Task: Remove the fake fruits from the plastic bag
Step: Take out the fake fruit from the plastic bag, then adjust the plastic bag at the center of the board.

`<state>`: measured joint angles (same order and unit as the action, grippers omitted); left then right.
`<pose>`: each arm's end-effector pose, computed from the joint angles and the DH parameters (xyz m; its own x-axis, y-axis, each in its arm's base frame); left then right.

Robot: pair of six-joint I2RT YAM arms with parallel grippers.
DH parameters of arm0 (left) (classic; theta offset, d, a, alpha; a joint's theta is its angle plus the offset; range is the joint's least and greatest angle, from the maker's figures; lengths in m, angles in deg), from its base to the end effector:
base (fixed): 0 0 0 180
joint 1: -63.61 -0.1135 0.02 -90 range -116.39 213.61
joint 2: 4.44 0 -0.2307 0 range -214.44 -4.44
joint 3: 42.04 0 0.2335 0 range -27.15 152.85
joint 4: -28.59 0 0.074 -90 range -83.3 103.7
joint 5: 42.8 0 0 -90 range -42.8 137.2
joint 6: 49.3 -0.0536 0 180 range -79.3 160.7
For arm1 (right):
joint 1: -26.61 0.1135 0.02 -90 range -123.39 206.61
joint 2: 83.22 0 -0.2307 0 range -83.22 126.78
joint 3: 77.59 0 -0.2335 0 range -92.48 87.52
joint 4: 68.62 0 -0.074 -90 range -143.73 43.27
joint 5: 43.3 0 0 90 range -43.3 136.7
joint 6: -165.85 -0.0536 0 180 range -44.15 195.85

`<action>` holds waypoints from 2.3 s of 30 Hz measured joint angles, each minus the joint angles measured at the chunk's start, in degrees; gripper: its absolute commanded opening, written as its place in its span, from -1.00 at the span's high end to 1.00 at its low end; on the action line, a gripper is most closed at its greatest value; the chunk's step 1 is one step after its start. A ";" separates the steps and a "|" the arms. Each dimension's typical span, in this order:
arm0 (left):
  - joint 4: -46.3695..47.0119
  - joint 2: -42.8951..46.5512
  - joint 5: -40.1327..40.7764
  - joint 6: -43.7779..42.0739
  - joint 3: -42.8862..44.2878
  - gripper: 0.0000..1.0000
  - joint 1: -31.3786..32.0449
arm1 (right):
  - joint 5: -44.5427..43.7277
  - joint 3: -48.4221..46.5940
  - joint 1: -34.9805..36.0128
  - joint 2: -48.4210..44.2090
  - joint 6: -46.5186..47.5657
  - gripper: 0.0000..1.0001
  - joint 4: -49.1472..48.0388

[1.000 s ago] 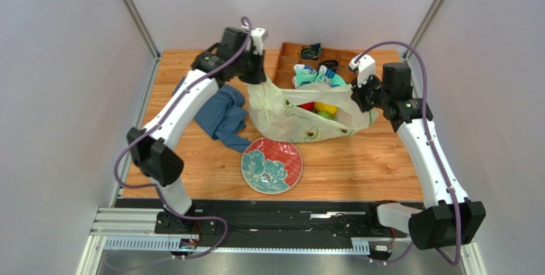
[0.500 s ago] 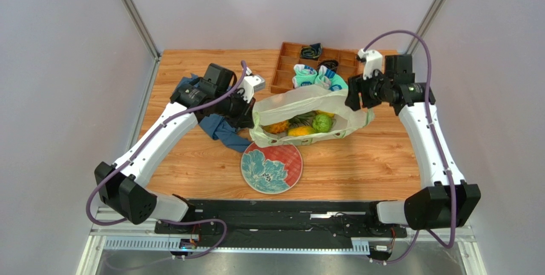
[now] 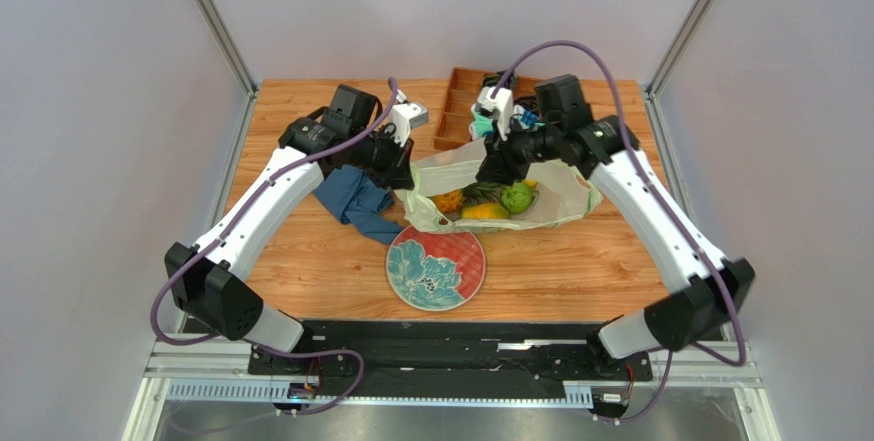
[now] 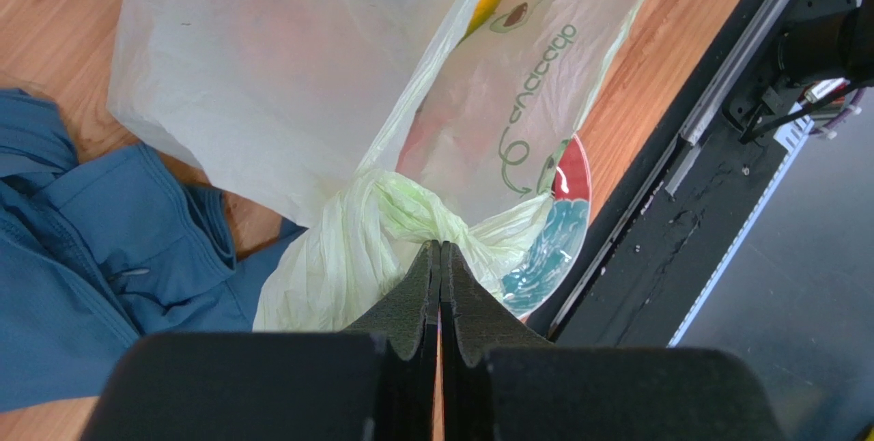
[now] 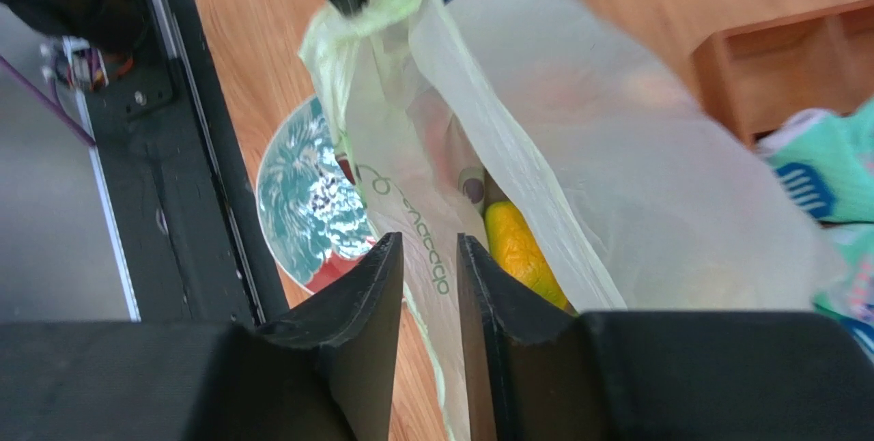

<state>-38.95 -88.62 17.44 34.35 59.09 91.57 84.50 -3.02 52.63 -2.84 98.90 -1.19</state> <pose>0.2494 -0.1625 0.3180 -0.6024 0.4285 -0.6734 0.7566 0.5752 -0.3109 0.2362 0.1519 0.3614 -0.2623 -0.4723 -0.8415 -0.9305 0.3548 0.0909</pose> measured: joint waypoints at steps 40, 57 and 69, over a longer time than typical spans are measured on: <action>0.98 -1.60 -5.05 0.00 0.11 1.00 -1.73 | -23.69 -0.26 1.77 34.49 39.15 0.74 -3.80; 4.68 -7.30 2.64 1.16 13.68 1.00 -1.77 | -19.91 -1.49 4.44 6.80 40.87 1.00 15.23; 7.15 -8.79 0.79 2.23 18.64 1.00 -1.77 | -29.24 4.44 5.79 -4.59 30.08 1.00 13.97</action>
<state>-31.80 -97.41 18.23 36.58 77.73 89.80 55.25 1.42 58.43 -7.43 128.98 12.77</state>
